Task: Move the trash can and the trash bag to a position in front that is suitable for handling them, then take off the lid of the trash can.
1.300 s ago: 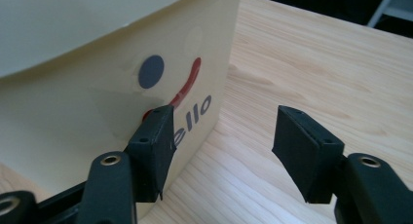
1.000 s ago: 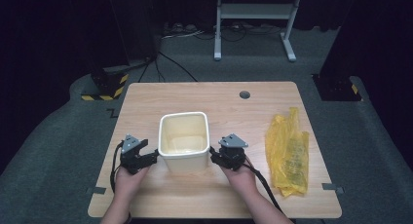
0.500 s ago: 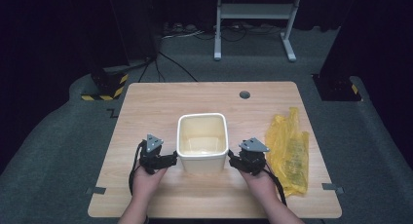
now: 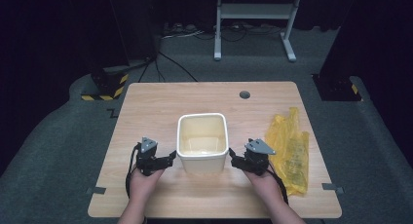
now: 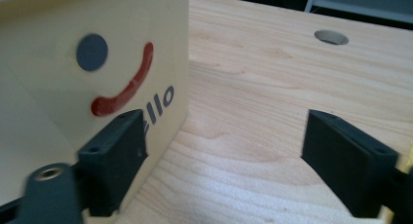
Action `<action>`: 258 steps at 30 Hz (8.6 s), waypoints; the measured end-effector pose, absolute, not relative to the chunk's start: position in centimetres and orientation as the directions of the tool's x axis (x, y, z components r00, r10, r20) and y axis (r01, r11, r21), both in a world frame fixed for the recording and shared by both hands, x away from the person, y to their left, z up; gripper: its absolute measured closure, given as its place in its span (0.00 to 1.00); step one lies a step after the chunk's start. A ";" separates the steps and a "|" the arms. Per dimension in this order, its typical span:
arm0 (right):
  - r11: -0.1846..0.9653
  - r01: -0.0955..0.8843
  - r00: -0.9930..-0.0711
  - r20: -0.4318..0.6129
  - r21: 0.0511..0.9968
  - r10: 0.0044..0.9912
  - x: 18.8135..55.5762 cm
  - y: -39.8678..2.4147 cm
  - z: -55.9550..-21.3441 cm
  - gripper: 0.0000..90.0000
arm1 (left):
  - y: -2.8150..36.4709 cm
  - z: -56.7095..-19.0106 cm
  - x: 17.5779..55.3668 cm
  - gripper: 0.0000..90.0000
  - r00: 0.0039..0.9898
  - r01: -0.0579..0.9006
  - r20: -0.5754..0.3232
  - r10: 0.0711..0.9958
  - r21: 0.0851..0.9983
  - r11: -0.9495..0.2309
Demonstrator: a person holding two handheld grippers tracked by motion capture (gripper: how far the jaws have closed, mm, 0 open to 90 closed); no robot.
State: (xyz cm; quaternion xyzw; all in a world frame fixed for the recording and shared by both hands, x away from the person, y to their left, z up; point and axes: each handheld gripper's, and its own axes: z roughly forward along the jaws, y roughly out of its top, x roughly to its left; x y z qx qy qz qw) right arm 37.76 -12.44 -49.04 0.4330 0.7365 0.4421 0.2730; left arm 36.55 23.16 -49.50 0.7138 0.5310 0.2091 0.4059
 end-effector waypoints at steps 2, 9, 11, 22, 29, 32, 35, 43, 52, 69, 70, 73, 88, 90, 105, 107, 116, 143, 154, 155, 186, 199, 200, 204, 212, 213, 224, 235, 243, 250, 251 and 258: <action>0.226 0.397 -0.464 -0.018 0.890 0.886 37.8 -12.1 -48.9 0.16 | 23.1 -49.6 36.7 0.16 0.345 0.588 -0.146 0.927 0.803 -0.092; 0.228 0.449 -0.411 -0.027 0.864 0.911 38.4 -11.2 -49.7 0.18 | 22.4 -49.6 37.0 0.16 0.380 0.585 -0.158 0.912 0.804 -0.105; 0.257 0.440 -0.431 -0.049 0.861 0.901 38.3 -11.0 -49.8 0.18 | 22.1 -49.6 37.0 0.16 0.396 0.583 -0.145 0.907 0.802 -0.126; 0.265 0.438 -0.425 -0.061 0.859 0.903 37.6 -11.8 -49.6 0.27 | 20.7 -49.5 37.3 0.21 0.434 0.572 -0.136 0.891 0.805 -0.155; 0.249 0.459 -0.400 -0.052 0.853 0.915 37.5 -12.8 -49.5 0.29 | 19.7 -49.5 37.9 0.20 0.459 0.563 -0.135 0.878 0.809 -0.170; 0.249 0.459 -0.403 -0.050 0.853 0.914 37.4 -12.9 -49.5 0.31 | 19.7 -49.5 38.0 0.20 0.459 0.567 -0.142 0.877 0.807 -0.165; 0.256 0.451 -0.403 -0.061 0.855 0.913 37.2 -12.8 -49.5 0.34 | 19.7 -49.5 38.0 0.20 0.459 0.567 -0.141 0.877 0.807 -0.167; 0.260 0.449 -0.400 -0.068 0.855 0.914 37.0 -12.5 -49.5 0.36 | 19.9 -49.6 37.9 0.21 0.461 0.567 -0.146 0.875 0.807 -0.164; 0.269 0.457 -0.401 -0.073 0.848 0.913 37.0 -12.8 -49.6 0.28 | 20.0 -49.6 38.0 0.17 0.465 0.578 -0.154 0.872 0.799 -0.167; 0.311 0.443 -0.426 -0.108 0.841 0.898 35.1 -12.2 -49.1 0.41 | 20.7 -49.9 38.4 0.25 0.552 0.541 -0.168 0.817 0.818 -0.197; 0.311 0.444 -0.428 -0.107 0.840 0.898 34.9 -12.2 -49.1 0.41 | 20.8 -49.9 38.4 0.25 0.555 0.540 -0.169 0.815 0.818 -0.198; 0.316 0.441 -0.432 -0.110 0.840 0.895 34.4 -12.1 -49.2 0.41 | 20.9 -50.0 38.5 0.25 0.558 0.541 -0.174 0.811 0.818 -0.196; 0.285 0.454 -0.434 -0.070 0.844 0.898 33.3 -15.4 -47.5 0.22 | 20.7 -50.2 39.4 0.21 0.568 0.552 -0.197 0.799 0.811 -0.192; 0.256 0.457 -0.391 -0.067 0.852 0.918 33.8 -17.1 -46.7 0.22 | 20.7 -50.1 39.4 0.21 0.570 0.549 -0.187 0.800 0.811 -0.203; 0.141 0.734 -0.203 0.017 0.664 0.979 38.7 -26.4 -51.1 0.35 | 21.1 -50.1 39.1 0.18 0.554 0.560 -0.143 0.820 0.793 -0.240; 0.156 0.726 -0.210 0.000 0.670 0.978 39.0 -25.9 -51.3 0.34 | 21.1 -50.1 39.0 0.18 0.558 0.557 -0.138 0.819 0.794 -0.245; 0.201 0.669 -0.243 -0.046 0.715 0.969 39.2 -22.4 -50.4 0.33 | 21.2 -50.0 38.7 0.17 0.563 0.548 -0.135 0.816 0.800 -0.245; 0.339 0.520 -0.532 -0.013 0.784 0.847 33.1 -13.4 -48.7 0.32 | 20.9 -50.5 40.1 0.18 0.604 0.515 -0.131 0.786 0.817 -0.259; 0.282 0.537 -0.495 0.026 0.795 0.869 34.6 -18.6 -47.7 0.30 | 22.2 -50.2 38.0 0.16 0.519 0.612 -0.130 0.845 0.746 -0.262; 0.280 0.537 -0.493 0.027 0.795 0.869 34.8 -19.0 -47.8 0.29 | 22.3 -50.0 37.8 0.16 0.508 0.614 -0.122 0.852 0.746 -0.259; 0.281 0.567 -0.437 -0.007 0.774 0.899 36.5 -19.9 -48.8 0.21 | 23.6 -43.8 34.8 0.29 0.408 0.646 -0.159 0.899 0.746 -0.162; 0.279 0.586 -0.424 -0.006 0.761 0.906 36.8 -20.3 -49.2 0.25 | 23.1 -41.5 34.4 0.41 0.408 0.664 -0.216 0.887 0.737 -0.126; 0.281 0.585 -0.425 -0.007 0.761 0.905 36.8 -20.3 -49.2 0.25 | 23.0 -41.3 34.4 0.41 0.412 0.660 -0.208 0.887 0.739 -0.134; 0.283 0.584 -0.426 -0.009 0.761 0.905 36.6 -20.2 -49.1 0.27 | 22.4 -40.9 34.1 0.42 0.430 0.642 -0.179 0.885 0.750 -0.160; 0.290 0.579 -0.422 -0.024 0.762 0.906 36.4 -20.2 -49.1 0.29 | 21.1 -40.5 34.0 0.44 0.441 0.617 -0.190 0.877 0.774 -0.142; 0.290 0.579 -0.421 -0.025 0.762 0.907 36.4 -20.3 -49.0 0.29 | 21.0 -40.5 34.0 0.44 0.437 0.616 -0.201 0.877 0.777 -0.129; 0.296 0.571 -0.418 -0.038 0.766 0.907 36.0 -20.4 -49.1 0.29 | 19.1 -39.2 34.4 0.48 0.463 0.575 -0.147 0.874 0.800 -0.170; 0.296 0.559 -0.409 -0.053 0.775 0.911 35.5 -20.5 -48.9 0.30 | 16.2 -38.0 36.1 0.49 0.465 0.544 -0.068 0.883 0.809 -0.224; 0.292 0.555 -0.408 -0.051 0.779 0.912 35.0 -20.5 -48.8 0.30 | 14.9 -38.5 37.7 0.49 0.410 0.609 -0.046 0.911 0.757 -0.236; 0.289 0.554 -0.404 -0.052 0.781 0.913 35.1 -20.8 -48.9 0.30 | 14.2 -38.9 38.3 0.56 0.403 0.602 -0.028 0.915 0.761 -0.242; 0.285 0.557 -0.399 -0.050 0.780 0.916 35.0 -20.8 -48.9 0.30 | 14.1 -38.9 38.3 0.58 0.408 0.596 -0.018 0.913 0.762 -0.252; 0.273 0.554 -0.383 -0.051 0.786 0.922 35.5 -21.0 -48.8 0.31 | 13.8 -39.4 38.7 0.68 0.415 0.590 0.005 0.910 0.759 -0.274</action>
